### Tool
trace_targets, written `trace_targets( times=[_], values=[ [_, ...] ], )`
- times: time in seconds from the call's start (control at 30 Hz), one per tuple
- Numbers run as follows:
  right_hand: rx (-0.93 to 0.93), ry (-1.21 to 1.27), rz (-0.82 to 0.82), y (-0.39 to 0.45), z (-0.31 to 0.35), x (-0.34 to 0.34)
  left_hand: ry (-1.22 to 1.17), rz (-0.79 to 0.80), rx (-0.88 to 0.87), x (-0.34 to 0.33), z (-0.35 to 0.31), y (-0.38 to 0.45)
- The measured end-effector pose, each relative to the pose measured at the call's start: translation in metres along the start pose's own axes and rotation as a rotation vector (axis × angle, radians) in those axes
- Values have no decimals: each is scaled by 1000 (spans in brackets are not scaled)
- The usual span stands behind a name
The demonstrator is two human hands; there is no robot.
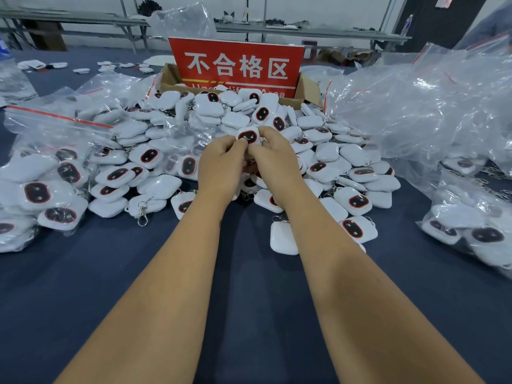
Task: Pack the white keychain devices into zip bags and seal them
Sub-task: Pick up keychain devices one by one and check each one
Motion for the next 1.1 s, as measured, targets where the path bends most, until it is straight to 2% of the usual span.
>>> trace_targets(
  times=[0.2, 0.43, 0.77, 0.97, 1.1],
  values=[
    [28, 10, -78, 0, 0, 3, -33, 50, -18, 1, 2, 2],
    [22, -62, -84, 0, -2, 4, -5, 46, -5, 2, -1, 1],
    [13, -38, -128, 6, 0, 7, -47, 44, 37, 1, -3, -1],
    [7, 16, -107, 4, 1, 4, -56, 35, 58, 1, -2, 1],
    [-20, 68, -80, 3, 2, 2, 1, 9, 10, 2, -2, 1]
  ],
)
Point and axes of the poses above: each hand's wrist, its own y-axis towards the middle knuckle, its own x-axis out of the back of the hand, z = x × y, the point moved 5 cm from there along y, towards the middle knuckle
